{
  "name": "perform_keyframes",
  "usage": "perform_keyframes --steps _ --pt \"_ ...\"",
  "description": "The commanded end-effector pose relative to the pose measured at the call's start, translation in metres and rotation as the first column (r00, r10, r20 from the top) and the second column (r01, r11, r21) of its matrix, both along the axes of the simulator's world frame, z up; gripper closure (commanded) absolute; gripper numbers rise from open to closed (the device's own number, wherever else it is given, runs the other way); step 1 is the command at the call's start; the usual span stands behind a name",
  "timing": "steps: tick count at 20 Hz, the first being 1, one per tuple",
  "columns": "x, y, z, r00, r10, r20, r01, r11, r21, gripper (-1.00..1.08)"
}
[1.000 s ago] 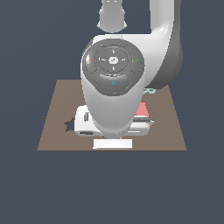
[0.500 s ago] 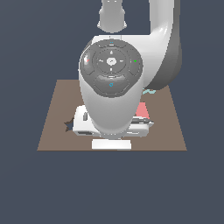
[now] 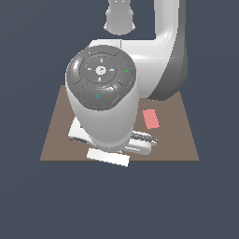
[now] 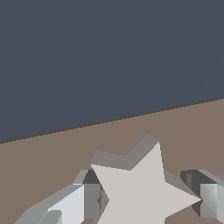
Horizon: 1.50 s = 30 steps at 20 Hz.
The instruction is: Insert a designated object into the corresponding slot on a board.
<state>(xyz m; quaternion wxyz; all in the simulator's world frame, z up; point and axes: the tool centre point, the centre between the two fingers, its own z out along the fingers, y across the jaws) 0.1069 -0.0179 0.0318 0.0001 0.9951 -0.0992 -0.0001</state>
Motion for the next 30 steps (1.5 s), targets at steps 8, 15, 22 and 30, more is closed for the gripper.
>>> perform_keyframes --steps 8,15,22,30 --pt "0.006 -0.034 0.002 0.946 -0.325 0.000 0.325 0.946 0.000 1.08" --pt "0.001 -0.068 0.005 0.793 -0.609 -0.001 0.609 0.793 -0.001 1.08" --pt "-0.015 -0.097 0.006 0.573 -0.819 -0.002 0.819 0.573 -0.001 1.08" --pt "-0.034 -0.116 0.008 0.355 -0.935 -0.003 0.935 0.355 -0.002 1.08"
